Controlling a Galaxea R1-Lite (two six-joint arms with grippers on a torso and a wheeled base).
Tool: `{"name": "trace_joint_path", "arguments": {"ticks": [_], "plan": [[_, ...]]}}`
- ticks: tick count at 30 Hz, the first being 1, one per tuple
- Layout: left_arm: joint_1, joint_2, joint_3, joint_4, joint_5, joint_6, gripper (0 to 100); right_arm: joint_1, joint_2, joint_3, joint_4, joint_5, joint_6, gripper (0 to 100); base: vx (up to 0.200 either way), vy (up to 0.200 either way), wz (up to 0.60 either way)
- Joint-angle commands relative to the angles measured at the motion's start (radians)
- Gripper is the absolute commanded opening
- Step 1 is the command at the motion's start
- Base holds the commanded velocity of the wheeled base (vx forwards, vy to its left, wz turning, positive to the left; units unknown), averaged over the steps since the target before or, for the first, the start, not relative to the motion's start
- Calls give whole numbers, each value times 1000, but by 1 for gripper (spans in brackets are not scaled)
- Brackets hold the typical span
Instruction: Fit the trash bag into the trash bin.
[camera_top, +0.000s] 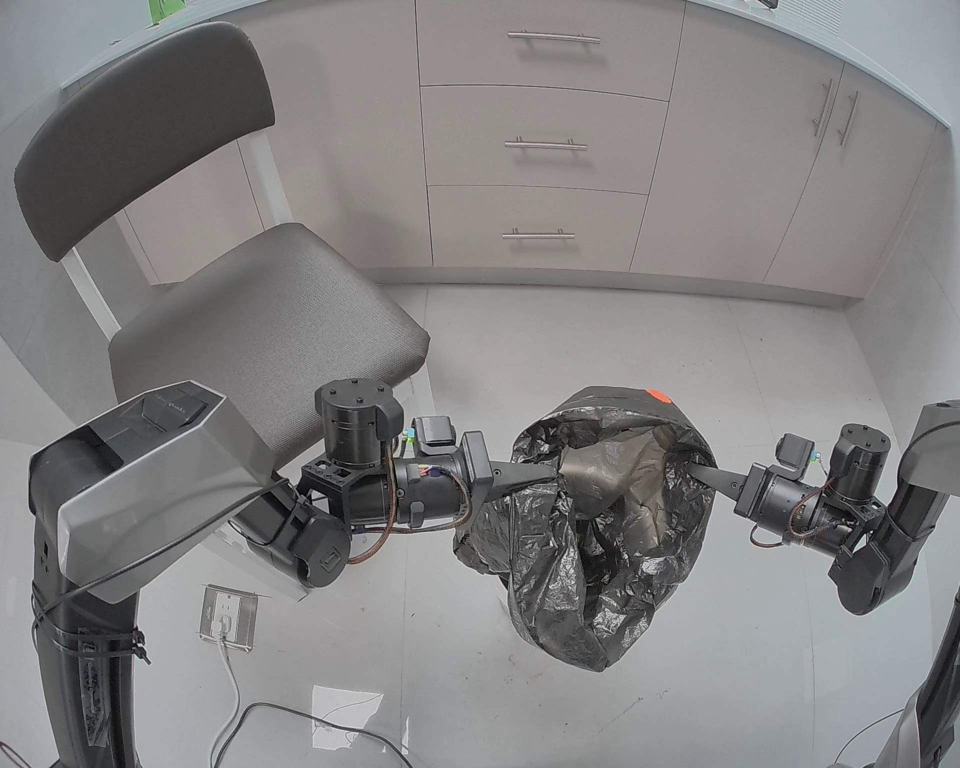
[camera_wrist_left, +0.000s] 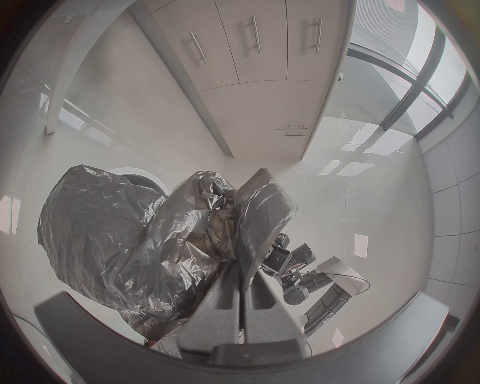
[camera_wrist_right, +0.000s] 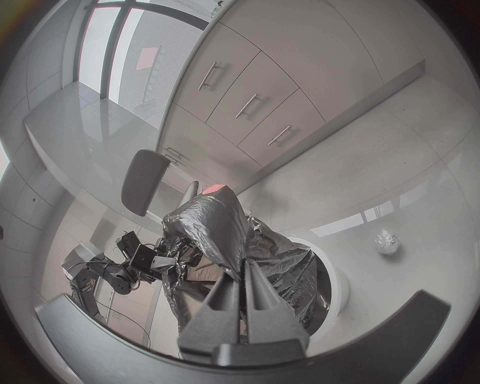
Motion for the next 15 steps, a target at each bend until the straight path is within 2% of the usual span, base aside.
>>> {"name": "trace_joint_path", "arguments": {"ticks": [1, 10, 15], "plan": [[8, -13, 3, -1, 0, 6, 0, 0, 15, -35, 16, 0, -2, 0, 0, 0, 0], [11, 4, -8, -1, 0, 6, 0, 0, 16, -130, 144, -2, -42, 0, 0, 0, 0], [40, 6, 3, -1, 0, 6, 0, 15, 35, -178, 192, -26, -49, 0, 0, 0, 0]]}}
